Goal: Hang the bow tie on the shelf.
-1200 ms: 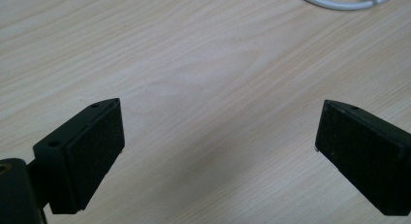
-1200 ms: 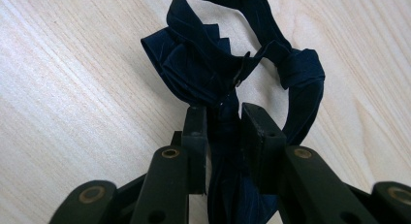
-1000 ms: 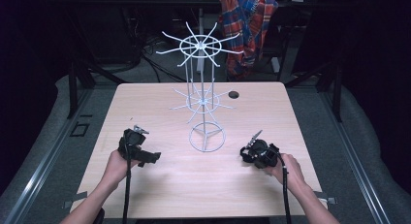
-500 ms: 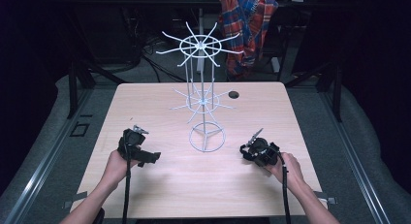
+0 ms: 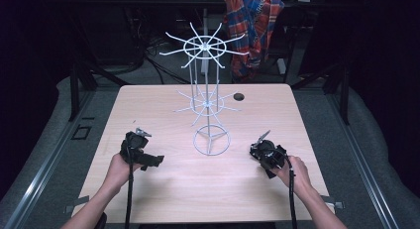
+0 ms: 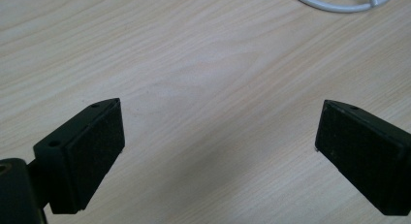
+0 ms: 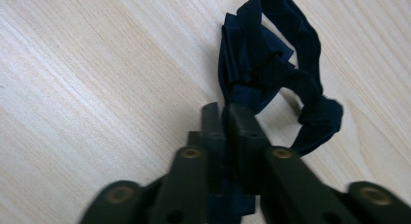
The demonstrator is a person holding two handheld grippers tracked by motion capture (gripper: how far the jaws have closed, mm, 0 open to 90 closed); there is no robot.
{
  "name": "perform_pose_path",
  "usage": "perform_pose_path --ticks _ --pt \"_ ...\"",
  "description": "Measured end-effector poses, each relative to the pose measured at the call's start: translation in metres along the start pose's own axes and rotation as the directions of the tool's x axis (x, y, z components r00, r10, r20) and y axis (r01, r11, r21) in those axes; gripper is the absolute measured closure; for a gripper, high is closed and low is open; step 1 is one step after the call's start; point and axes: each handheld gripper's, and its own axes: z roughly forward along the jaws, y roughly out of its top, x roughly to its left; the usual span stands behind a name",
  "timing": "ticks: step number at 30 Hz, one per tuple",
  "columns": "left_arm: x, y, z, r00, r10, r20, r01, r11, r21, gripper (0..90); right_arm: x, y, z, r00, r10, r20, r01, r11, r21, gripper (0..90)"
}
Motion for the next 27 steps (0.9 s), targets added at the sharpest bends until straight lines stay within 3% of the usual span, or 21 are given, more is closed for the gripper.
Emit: perform_pose_path --ticks 1,3,8,11,12,13,15,16,22,27 --pt "0.000 0.000 0.000 1.0000 0.000 0.000 0.000 1.0000 0.000 3.7 0.000 0.000 0.000 1.0000 0.000 0.000 0.000 1.000 0.000 75.2" --pt "0.000 0.000 0.000 1.0000 0.001 0.000 -0.001 1.0000 0.000 3.7 -0.001 0.000 0.001 0.9998 0.013 0.012 -0.013 1.000 0.003 67.0" --pt "0.000 0.000 0.000 1.0000 0.003 0.000 -0.003 1.0000 0.000 3.7 -0.001 0.000 0.002 0.9981 0.015 0.060 -0.015 1.000 0.013 63.1" --pt "0.000 0.000 0.001 1.0000 0.004 0.001 -0.004 1.0000 0.003 3.8 -0.004 0.000 0.003 0.9968 0.030 0.074 -0.030 1.000 -0.002 61.8" --pt "-0.001 0.000 0.001 1.0000 0.005 0.003 -0.005 1.0000 0.003 3.8 -0.004 -0.001 0.006 0.9967 0.055 0.060 -0.054 0.998 -0.027 61.6" --pt "-0.001 0.000 0.001 1.0000 0.005 0.004 -0.005 1.0000 0.004 3.8 -0.006 -0.001 0.006 0.9965 0.031 0.077 -0.033 0.999 0.023 60.7" --pt "-0.001 0.000 0.001 1.0000 0.004 0.002 -0.004 1.0000 0.005 3.8 -0.006 -0.004 0.012 0.9972 0.053 0.053 -0.053 0.999 -0.002 61.1" --pt "-0.002 0.000 0.001 1.0000 0.005 0.002 -0.005 1.0000 0.005 3.8 -0.008 -0.003 0.010 0.9970 0.035 0.070 -0.038 0.999 0.038 61.6" --pt "-0.001 0.000 0.001 1.0000 0.005 0.001 -0.005 1.0000 0.007 3.8 -0.015 -0.004 0.016 0.9974 0.047 0.055 -0.049 0.999 0.024 72.1" --pt "-0.001 0.000 0.000 1.0000 0.006 0.001 -0.006 1.0000 0.003 3.8 -0.016 -0.004 0.013 0.9983 0.037 0.045 -0.037 0.999 0.017 75.4"
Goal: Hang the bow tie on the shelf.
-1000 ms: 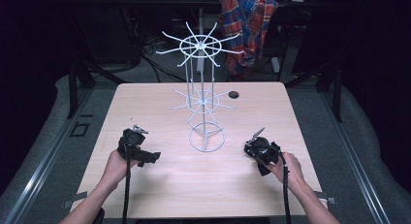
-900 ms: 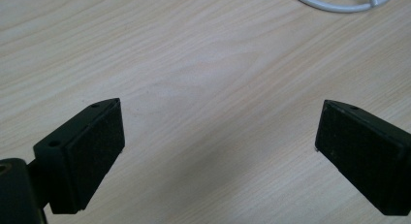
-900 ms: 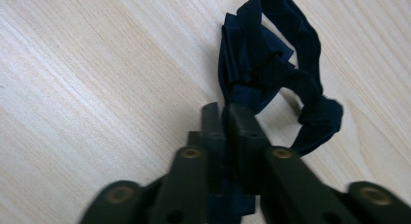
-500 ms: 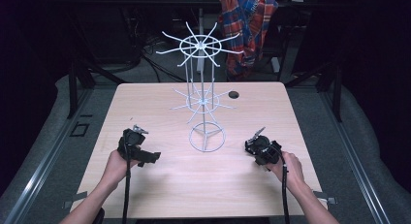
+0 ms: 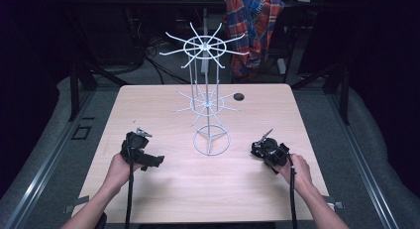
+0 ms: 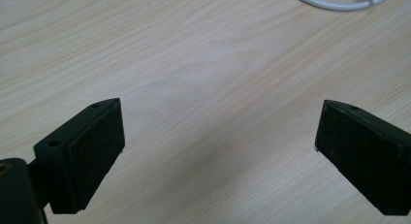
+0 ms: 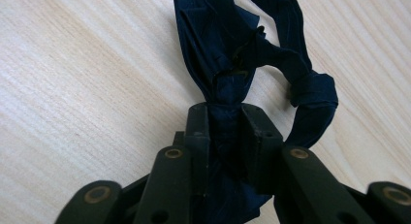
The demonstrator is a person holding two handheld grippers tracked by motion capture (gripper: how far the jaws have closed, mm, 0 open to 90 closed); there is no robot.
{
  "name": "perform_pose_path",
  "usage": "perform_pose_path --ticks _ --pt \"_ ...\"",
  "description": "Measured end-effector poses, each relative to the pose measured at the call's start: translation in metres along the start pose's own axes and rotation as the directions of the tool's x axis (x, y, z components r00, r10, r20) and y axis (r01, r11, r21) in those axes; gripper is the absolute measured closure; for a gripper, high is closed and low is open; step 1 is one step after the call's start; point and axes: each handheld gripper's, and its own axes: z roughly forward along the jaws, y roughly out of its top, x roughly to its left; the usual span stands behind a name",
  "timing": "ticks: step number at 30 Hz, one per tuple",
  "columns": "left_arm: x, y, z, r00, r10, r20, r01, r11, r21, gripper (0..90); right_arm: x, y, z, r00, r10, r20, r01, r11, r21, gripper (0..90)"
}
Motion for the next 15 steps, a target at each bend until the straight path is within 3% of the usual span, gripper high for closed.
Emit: perform_pose_path --ticks 3,4,7,15 --pt "0.000 0.000 -0.001 1.0000 0.001 0.000 -0.001 1.0000 -0.002 3.8 -0.001 0.000 -0.002 0.9998 0.013 -0.017 -0.013 1.000 -0.024 75.6" --pt "0.000 0.000 -0.001 1.0000 0.001 0.001 -0.001 1.0000 -0.002 3.8 -0.001 0.001 -0.006 1.0000 -0.003 0.003 0.003 1.000 -0.008 75.6" --pt "0.000 0.000 -0.001 1.0000 0.000 0.003 0.000 1.0000 -0.003 3.8 -0.001 0.001 -0.010 0.9994 0.025 -0.022 -0.027 0.998 -0.061 75.6" --pt "-0.001 0.000 -0.001 1.0000 0.001 0.006 -0.001 1.0000 -0.004 3.8 -0.003 0.002 -0.026 0.9990 0.028 -0.036 -0.032 0.992 -0.119 75.5"
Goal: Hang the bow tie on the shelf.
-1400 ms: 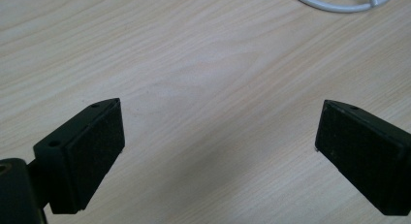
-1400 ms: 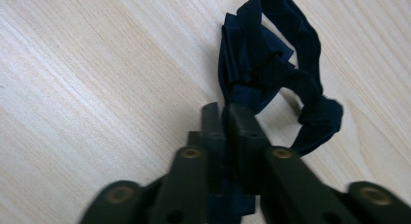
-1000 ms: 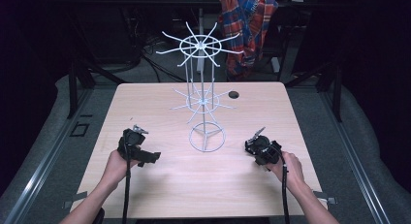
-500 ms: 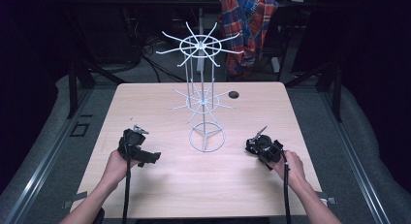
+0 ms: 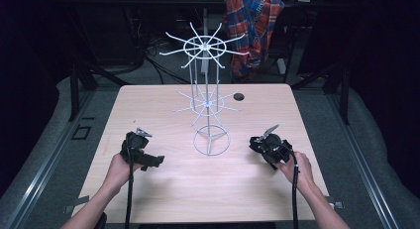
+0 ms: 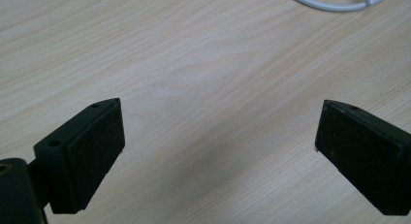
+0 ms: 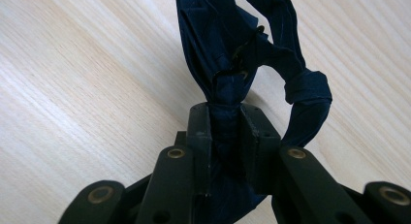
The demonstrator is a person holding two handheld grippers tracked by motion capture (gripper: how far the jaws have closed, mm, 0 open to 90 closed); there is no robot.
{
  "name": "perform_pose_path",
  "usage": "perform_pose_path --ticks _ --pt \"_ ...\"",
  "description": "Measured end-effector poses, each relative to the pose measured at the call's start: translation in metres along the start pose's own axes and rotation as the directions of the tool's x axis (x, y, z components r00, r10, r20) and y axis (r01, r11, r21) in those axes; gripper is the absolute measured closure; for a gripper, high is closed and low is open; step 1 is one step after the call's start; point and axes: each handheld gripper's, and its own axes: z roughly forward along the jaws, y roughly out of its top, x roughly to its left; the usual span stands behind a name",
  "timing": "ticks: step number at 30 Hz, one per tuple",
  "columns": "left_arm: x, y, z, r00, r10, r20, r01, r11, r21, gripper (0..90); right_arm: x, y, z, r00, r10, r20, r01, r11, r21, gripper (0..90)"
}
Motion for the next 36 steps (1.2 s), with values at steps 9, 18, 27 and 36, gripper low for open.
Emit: perform_pose_path --ticks 9,18,27,36 --pt "-0.002 0.003 0.002 0.9999 0.010 0.004 -0.010 0.9999 -0.001 3.9 0.004 -0.001 -0.013 1.0000 -0.003 -0.002 0.002 0.999 -0.038 75.5" --pt "-0.001 0.003 0.001 1.0000 0.009 0.003 -0.009 1.0000 -0.004 3.9 0.007 0.000 -0.028 1.0000 0.004 -0.004 -0.004 0.996 -0.091 75.5" --pt "0.001 -0.001 -0.001 1.0000 0.006 0.004 -0.006 1.0000 -0.001 3.9 0.011 0.006 -0.035 0.9998 -0.020 -0.001 0.020 0.994 -0.111 75.5" --pt "0.004 -0.004 -0.007 0.9998 -0.017 -0.012 0.017 0.9996 -0.024 4.1 0.013 0.020 -0.053 0.9995 -0.031 0.003 0.031 0.982 -0.184 75.5"
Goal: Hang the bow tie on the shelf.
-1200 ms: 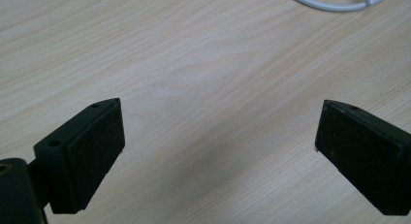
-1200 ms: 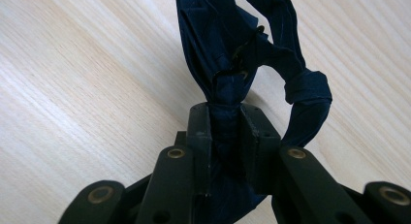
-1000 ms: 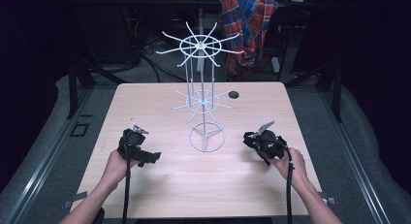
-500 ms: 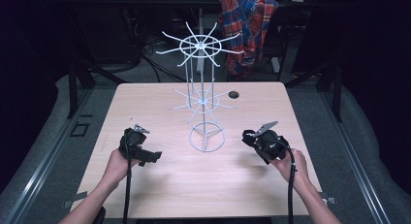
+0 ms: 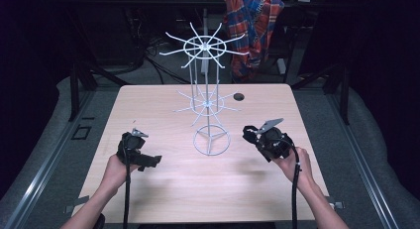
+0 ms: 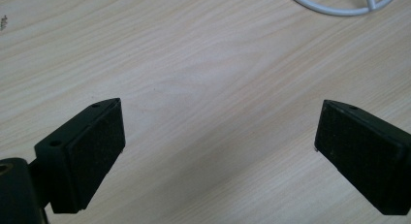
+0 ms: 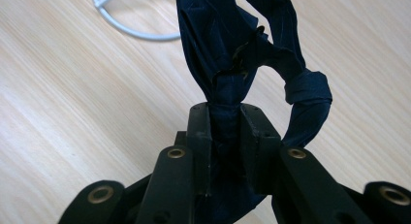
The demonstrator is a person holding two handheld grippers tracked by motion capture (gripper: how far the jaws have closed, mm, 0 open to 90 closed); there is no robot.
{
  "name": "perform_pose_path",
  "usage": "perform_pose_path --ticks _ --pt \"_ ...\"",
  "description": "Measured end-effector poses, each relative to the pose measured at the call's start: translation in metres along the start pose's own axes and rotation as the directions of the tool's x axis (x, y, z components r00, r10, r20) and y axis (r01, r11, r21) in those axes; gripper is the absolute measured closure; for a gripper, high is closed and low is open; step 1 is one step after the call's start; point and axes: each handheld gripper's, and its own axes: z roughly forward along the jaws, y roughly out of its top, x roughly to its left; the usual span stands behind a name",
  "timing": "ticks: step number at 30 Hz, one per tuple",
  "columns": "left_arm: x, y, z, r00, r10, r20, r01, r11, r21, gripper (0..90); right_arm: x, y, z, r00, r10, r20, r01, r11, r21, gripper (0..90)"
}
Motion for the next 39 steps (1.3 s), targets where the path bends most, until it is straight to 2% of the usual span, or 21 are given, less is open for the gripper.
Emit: perform_pose_path --ticks 15,23,39 --pt "0.000 0.000 0.001 1.0000 -0.003 0.006 0.003 1.0000 0.004 4.1 0.002 0.016 -0.016 1.0000 0.007 -0.007 -0.007 0.998 -0.064 75.5" --pt "0.000 0.000 0.002 1.0000 -0.003 -0.002 0.003 1.0000 0.009 4.1 0.000 0.027 -0.031 0.9998 0.018 -0.009 -0.019 0.992 -0.128 75.5" --pt "-0.001 0.001 0.002 1.0000 0.004 0.008 -0.004 0.9999 0.011 4.1 -0.003 0.025 -0.039 0.9998 0.020 -0.003 -0.020 0.988 -0.152 75.5"
